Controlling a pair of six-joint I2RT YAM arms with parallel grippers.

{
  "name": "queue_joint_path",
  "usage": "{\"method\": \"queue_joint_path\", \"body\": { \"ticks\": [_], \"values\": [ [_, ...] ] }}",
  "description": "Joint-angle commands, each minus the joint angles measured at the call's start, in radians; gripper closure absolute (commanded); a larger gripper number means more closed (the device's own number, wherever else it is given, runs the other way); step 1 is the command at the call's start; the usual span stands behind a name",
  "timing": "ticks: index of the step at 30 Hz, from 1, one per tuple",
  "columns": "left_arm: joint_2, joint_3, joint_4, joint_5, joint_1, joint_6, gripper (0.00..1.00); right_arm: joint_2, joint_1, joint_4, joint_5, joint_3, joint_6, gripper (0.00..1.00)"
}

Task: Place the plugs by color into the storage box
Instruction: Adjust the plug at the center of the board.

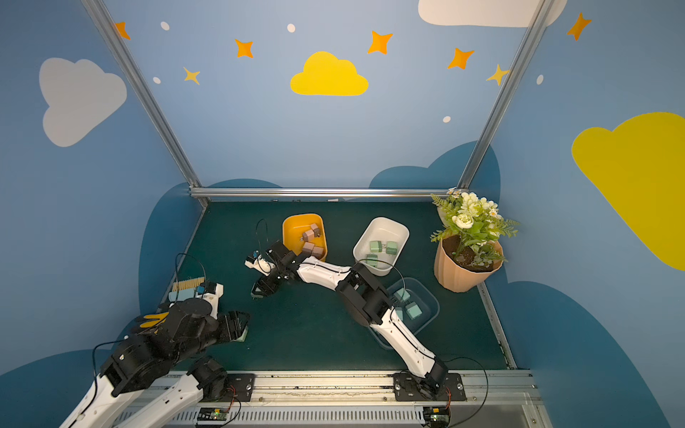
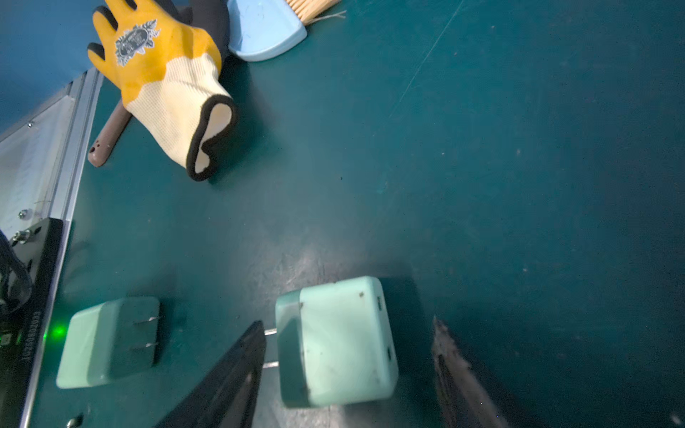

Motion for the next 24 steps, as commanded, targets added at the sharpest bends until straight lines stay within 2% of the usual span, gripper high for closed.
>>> {"method": "queue_joint_path", "body": {
  "ticks": [1, 4, 7, 10, 18, 24],
  "values": [
    [0.001, -0.01, 0.001, -0.006, -0.004, -0.006, 0.36, 0.018, 0.017, -0.01, 0.001, 0.0, -0.053, 0.29],
    [0.008, -0.007, 0.003, -0.007, -0.004, -0.004, 0.36, 0.026, 0.038, -0.026, 0.054, -0.003, -0.109, 0.29],
    [0.017, -0.008, 0.006, -0.001, -0.005, 0.0, 0.36, 0.035, 0.07, -0.04, 0.163, -0.007, -0.171, 0.31],
    [0.027, -0.01, 0.009, 0.008, -0.004, 0.006, 0.36, 0.026, 0.091, 0.003, 0.262, -0.041, -0.174, 0.35],
    [0.036, -0.011, 0.01, 0.01, -0.009, 0.005, 0.35, -0.047, 0.093, 0.122, 0.309, -0.162, -0.105, 0.4],
    [0.031, -0.016, 0.009, 0.0, -0.016, -0.006, 0.35, -0.14, 0.081, 0.222, 0.256, -0.283, -0.009, 0.43]
  ]
}}
